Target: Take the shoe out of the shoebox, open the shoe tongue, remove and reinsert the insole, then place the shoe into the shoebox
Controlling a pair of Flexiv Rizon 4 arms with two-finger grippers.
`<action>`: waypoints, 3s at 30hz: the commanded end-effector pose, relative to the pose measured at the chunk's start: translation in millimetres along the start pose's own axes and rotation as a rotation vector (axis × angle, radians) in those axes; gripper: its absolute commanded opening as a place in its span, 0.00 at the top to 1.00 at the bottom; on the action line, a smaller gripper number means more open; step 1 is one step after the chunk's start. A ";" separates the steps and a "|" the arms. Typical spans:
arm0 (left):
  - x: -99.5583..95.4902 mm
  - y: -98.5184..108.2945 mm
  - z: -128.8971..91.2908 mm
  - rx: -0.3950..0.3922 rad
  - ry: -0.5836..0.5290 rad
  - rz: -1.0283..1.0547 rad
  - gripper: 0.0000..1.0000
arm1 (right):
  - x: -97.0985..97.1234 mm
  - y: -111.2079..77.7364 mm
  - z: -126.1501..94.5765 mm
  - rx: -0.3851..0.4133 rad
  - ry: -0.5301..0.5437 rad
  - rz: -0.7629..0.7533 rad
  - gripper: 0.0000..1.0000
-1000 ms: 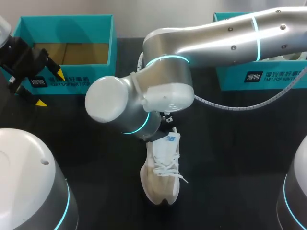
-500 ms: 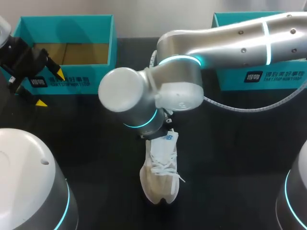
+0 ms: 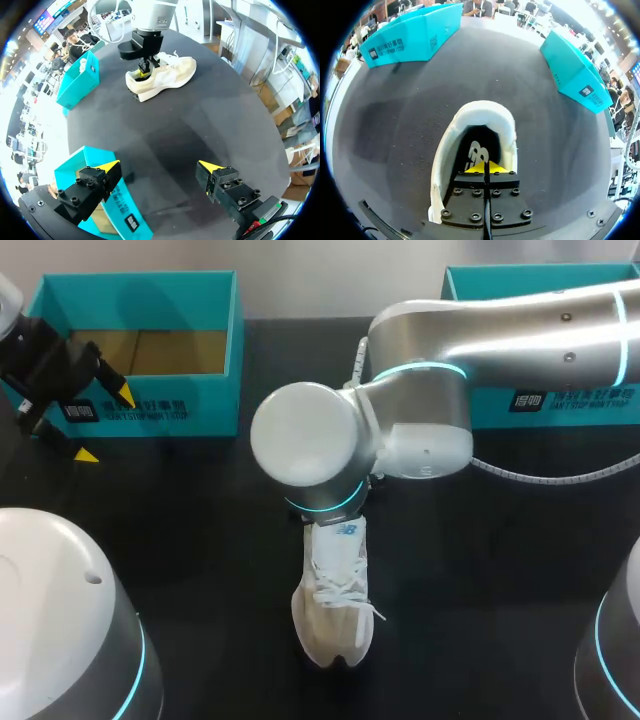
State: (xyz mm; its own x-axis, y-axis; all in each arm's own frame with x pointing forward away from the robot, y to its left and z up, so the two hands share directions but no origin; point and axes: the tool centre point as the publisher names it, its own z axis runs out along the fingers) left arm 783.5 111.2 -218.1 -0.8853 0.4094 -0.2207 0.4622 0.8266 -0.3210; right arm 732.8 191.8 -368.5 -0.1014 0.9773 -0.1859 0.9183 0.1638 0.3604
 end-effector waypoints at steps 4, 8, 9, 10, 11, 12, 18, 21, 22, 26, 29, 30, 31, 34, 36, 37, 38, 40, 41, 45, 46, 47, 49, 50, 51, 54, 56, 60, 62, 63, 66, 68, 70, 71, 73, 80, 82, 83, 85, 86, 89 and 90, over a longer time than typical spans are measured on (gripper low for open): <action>0.7 -0.5 -0.6 -0.004 0.001 0.000 0.00 | 0.2 -6.6 13.3 -0.033 -0.066 0.483 1.00; 0.7 -0.5 -0.6 -0.004 0.001 0.000 0.00 | 2.6 -8.2 26.0 -0.004 -0.112 0.478 1.00; 0.7 -0.5 -0.6 -0.004 0.001 0.000 0.00 | 3.0 -8.5 28.8 -0.001 -0.113 0.479 1.00; 0.7 -0.5 -0.6 -0.004 0.001 0.000 0.00 | 3.8 -8.7 32.4 0.011 -0.136 0.479 1.00; 0.7 -0.5 -0.6 -0.004 0.001 0.000 0.00 | 4.8 -8.7 35.8 0.019 -0.143 0.476 1.00; 0.7 -0.5 -0.6 -0.004 0.001 0.000 0.00 | 5.8 -8.8 38.8 0.020 -0.141 0.476 1.00; 0.7 -0.5 -0.6 -0.004 0.001 0.000 0.00 | 12.5 -12.2 54.2 0.073 -0.197 0.477 1.00; 0.7 -0.5 -0.6 -0.004 0.001 0.000 0.00 | 14.4 -15.3 67.2 0.116 -0.189 0.485 1.00; 0.7 -0.5 -0.6 -0.004 0.001 0.000 0.00 | 16.0 -16.1 71.7 0.133 -0.169 0.484 1.00; 0.7 -0.5 -0.6 -0.004 0.001 0.000 0.00 | 27.1 -18.9 70.8 0.160 -0.086 0.477 1.00; 0.7 -0.5 -0.6 -0.004 0.001 0.000 0.00 | 28.9 -21.9 58.5 0.151 -0.019 0.497 1.00; 0.7 -0.5 -0.6 -0.004 0.001 0.000 0.00 | 28.3 -22.0 53.3 0.145 -0.013 0.502 1.00; 0.7 -0.5 -0.6 -0.004 0.001 0.000 0.00 | 27.5 -21.8 47.8 0.138 -0.004 0.509 1.00; 0.7 -0.5 -0.6 -0.004 0.001 0.000 0.00 | 22.8 -20.3 30.4 0.120 -0.003 0.525 1.00; 0.7 -0.5 -0.6 -0.004 0.001 0.000 0.00 | 20.0 -19.0 18.1 0.100 -0.015 0.529 1.00; 0.7 -0.5 -0.6 -0.004 0.001 0.000 0.00 | 19.2 -18.4 12.9 0.093 -0.024 0.529 1.00; 0.7 -0.5 -0.6 -0.004 0.001 0.000 0.00 | 18.6 -18.1 7.8 0.090 -0.036 0.527 1.00; 0.7 -0.5 -0.6 -0.004 0.001 0.000 0.00 | 17.9 -18.3 1.1 0.086 -0.053 0.523 1.00; 0.7 -0.5 -0.6 -0.004 0.001 0.000 0.00 | 17.8 -18.6 -0.9 0.088 -0.058 0.521 1.00; 0.7 -0.5 -0.6 -0.004 0.001 0.000 0.00 | 18.3 -21.3 -6.2 0.090 -0.074 0.515 1.00; 0.7 -0.5 -0.6 -0.004 0.001 0.000 0.00 | 18.2 -22.2 -7.0 0.103 -0.094 0.514 1.00; 0.7 -0.5 -0.6 -0.004 0.001 0.000 0.00 | 18.4 -23.3 -7.1 0.122 -0.120 0.511 1.00; 0.7 -0.5 -0.6 -0.004 0.001 0.000 0.00 | 18.7 -25.9 -4.5 0.183 -0.169 0.502 1.00; 0.7 -0.5 -0.6 -0.004 0.001 0.000 0.00 | 19.2 -26.7 -3.0 0.198 -0.188 0.498 1.00; 0.7 -0.5 -0.6 -0.004 0.001 0.000 0.00 | 19.7 -28.4 -0.9 0.216 -0.197 0.496 1.00; 0.7 -0.5 -0.6 -0.004 0.001 0.000 0.00 | 20.8 -33.8 5.6 0.262 -0.258 0.489 1.00; 0.7 -0.5 -0.6 -0.004 0.001 0.000 0.00 | 21.3 -37.5 9.6 0.279 -0.303 0.487 1.00; 0.7 -0.5 -0.6 -0.004 0.001 0.000 0.00 | 18.6 -43.5 19.0 0.283 -0.332 0.494 1.00; 0.7 -0.5 -0.6 -0.004 0.001 0.000 0.00 | 16.1 -46.0 25.0 0.282 -0.350 0.495 1.00; 0.7 -0.5 -0.6 -0.004 0.001 0.000 0.00 | 15.0 -47.3 27.4 0.281 -0.363 0.498 1.00; 0.7 -0.5 -0.6 -0.004 0.001 0.000 0.00 | 11.6 -51.3 36.1 0.288 -0.366 0.504 1.00; 0.7 -0.5 -0.6 -0.004 0.001 0.000 0.00 | 11.8 -52.8 39.1 0.300 -0.340 0.509 1.00; 0.7 -0.5 -0.6 -0.004 0.001 0.000 0.00 | 14.6 -53.9 39.5 0.313 -0.293 0.509 1.00; 0.7 -0.5 -0.6 -0.004 0.001 0.000 0.00 | 17.1 -54.4 38.8 0.306 -0.240 0.513 1.00; 0.7 -0.5 -0.6 -0.004 0.001 0.000 0.00 | 22.3 -54.2 38.1 0.316 -0.174 0.504 1.00; 0.7 -0.5 -0.6 -0.004 0.001 0.000 0.00 | 30.3 -49.8 30.3 0.294 -0.111 0.503 1.00; 0.7 -0.5 -0.6 -0.004 0.001 0.000 0.00 | 27.5 -46.1 22.2 0.256 -0.111 0.511 1.00; 0.7 -0.5 -0.6 -0.004 0.001 0.000 0.00 | 26.0 -43.5 17.9 0.234 -0.109 0.514 1.00; 0.7 -0.5 -0.6 -0.004 0.001 0.000 0.00 | 24.0 -36.6 8.7 0.188 -0.105 0.512 1.00; 0.7 -0.5 -0.6 -0.004 0.001 0.000 0.00 | 23.8 -32.9 4.5 0.165 -0.105 0.509 1.00; 0.7 -0.5 -0.6 -0.004 0.001 0.000 0.00 | 23.8 -21.1 -4.3 0.110 -0.094 0.495 1.00; 0.7 -0.5 -0.6 -0.004 0.001 0.000 0.00 | 24.1 -17.8 -5.8 0.102 -0.091 0.490 1.00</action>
State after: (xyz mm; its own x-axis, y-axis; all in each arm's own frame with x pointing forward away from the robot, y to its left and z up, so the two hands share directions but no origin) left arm 783.5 111.3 -218.1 -0.8853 0.4093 -0.2207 0.4622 0.8266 -0.3210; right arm 719.3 210.1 -386.1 -0.0608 0.9771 -0.2037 0.9765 0.1006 0.1908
